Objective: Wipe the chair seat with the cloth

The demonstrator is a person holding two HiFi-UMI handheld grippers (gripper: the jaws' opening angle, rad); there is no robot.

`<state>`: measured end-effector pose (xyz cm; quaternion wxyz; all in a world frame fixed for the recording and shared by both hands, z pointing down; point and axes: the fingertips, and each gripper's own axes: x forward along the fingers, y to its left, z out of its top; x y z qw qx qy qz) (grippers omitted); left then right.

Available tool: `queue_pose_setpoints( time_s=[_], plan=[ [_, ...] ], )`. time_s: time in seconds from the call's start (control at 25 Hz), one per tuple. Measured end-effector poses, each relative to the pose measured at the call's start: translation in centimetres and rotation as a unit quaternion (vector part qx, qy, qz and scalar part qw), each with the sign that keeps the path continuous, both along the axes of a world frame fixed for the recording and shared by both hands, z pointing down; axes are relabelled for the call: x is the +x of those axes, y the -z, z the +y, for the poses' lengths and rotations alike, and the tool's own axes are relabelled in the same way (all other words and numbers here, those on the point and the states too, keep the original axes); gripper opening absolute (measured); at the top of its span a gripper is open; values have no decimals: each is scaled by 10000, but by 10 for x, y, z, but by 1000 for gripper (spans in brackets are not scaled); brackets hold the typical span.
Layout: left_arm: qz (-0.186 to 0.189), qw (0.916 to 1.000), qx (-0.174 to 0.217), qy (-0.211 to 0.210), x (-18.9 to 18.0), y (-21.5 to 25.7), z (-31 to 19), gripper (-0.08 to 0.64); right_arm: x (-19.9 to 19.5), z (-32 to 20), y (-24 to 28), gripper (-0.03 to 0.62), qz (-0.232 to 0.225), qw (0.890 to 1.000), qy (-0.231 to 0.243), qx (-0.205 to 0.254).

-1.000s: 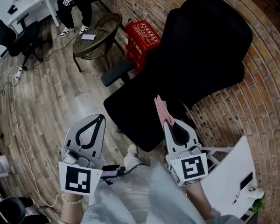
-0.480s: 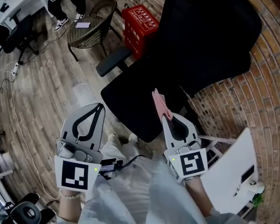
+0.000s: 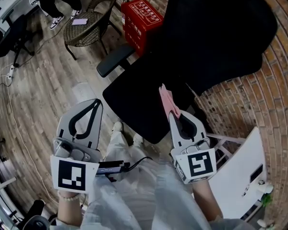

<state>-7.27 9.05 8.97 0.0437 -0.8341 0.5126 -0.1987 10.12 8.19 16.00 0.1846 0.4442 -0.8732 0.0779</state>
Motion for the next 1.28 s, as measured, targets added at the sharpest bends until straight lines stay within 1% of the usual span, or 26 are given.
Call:
queue_pose_setpoints(
  time_s=[0.12,0.2,0.48,0.76,0.88,1.0,1.08,1.2,1.28],
  plan=[
    [-195,9996,7,-205,-5,-3,-9,18,-7,-5,-6,55,34,10000,-36,-75],
    [-245,9994,-15,-262,-9,-6,-14,18,-11,-9,-10,55,56,9999,-41,-130],
    [-191,9992,-141,-331,-22,-25,-36,18,-23,-22,-35,55,184,9992,-64,-359],
    [-319,9974,-308,-571,-23,-53,-64,18,-29,-49,-71,55,181,9982,-205,-540],
    [-283,9968,-364,-646,-23,-62,-74,18,-30,-63,-87,55,307,9978,-245,-538],
    [-268,9967,-447,-621,-25,-76,-83,18,-32,-77,-104,55,435,9971,-263,-564],
    [-234,9966,-489,-614,-24,-89,-90,18,-31,-86,-117,55,493,9965,-273,-611],
    [-275,9960,-459,-711,-22,-109,-101,18,-31,-98,-138,55,585,9959,-269,-637],
    [-219,9959,-489,-731,-20,-124,-109,18,-28,-106,-153,55,663,9950,-289,-688]
  ],
)
